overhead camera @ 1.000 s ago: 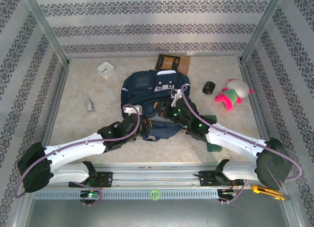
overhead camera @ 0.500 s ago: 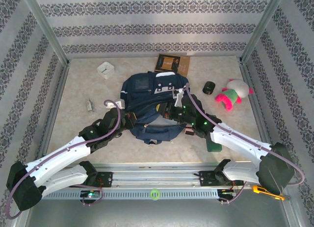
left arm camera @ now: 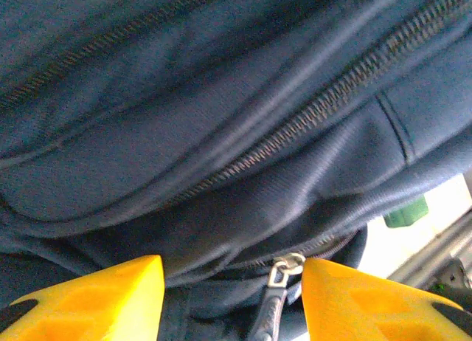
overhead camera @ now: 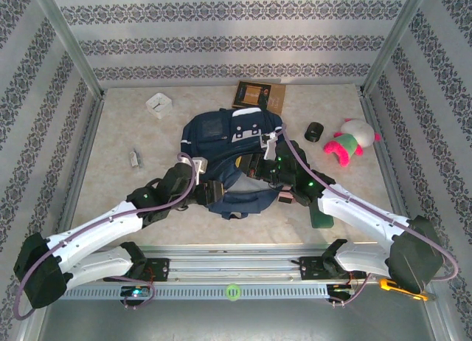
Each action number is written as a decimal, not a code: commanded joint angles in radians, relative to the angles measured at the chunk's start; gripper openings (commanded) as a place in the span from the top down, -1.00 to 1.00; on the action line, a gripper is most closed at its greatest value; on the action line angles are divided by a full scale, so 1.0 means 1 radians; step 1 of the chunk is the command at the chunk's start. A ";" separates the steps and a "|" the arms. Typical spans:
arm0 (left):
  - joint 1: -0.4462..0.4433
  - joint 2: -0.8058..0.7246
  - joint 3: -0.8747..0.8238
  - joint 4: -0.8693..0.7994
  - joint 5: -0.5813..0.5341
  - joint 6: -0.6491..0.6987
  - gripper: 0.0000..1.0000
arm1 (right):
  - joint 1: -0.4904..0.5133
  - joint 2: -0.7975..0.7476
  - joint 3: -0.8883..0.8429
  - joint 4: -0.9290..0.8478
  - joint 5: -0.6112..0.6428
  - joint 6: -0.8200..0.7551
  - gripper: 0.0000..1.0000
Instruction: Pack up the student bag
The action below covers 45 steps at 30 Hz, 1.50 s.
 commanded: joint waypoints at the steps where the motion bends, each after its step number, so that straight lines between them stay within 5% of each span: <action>1: -0.042 0.013 0.044 -0.032 0.048 0.032 -0.02 | 0.000 -0.007 0.045 0.092 -0.033 -0.013 1.00; 16: -0.144 0.105 0.082 -0.117 -0.170 0.013 0.07 | 0.005 -0.006 0.079 0.091 -0.022 -0.019 1.00; 24: -0.144 0.090 0.069 -0.133 -0.243 -0.040 0.80 | 0.005 -0.012 0.079 0.078 -0.025 -0.029 1.00; 28: -0.140 0.026 0.060 -0.232 -0.343 -0.062 0.98 | -0.026 -0.032 0.077 0.050 -0.071 -0.047 1.00; 35: -0.070 -0.113 -0.011 -0.333 -0.396 -0.047 1.00 | -0.151 -0.065 0.061 0.024 -0.296 -0.045 1.00; 45: 0.167 -0.125 -0.042 -0.245 -0.337 0.157 1.00 | -0.301 -0.073 0.069 0.007 -0.667 -0.002 1.00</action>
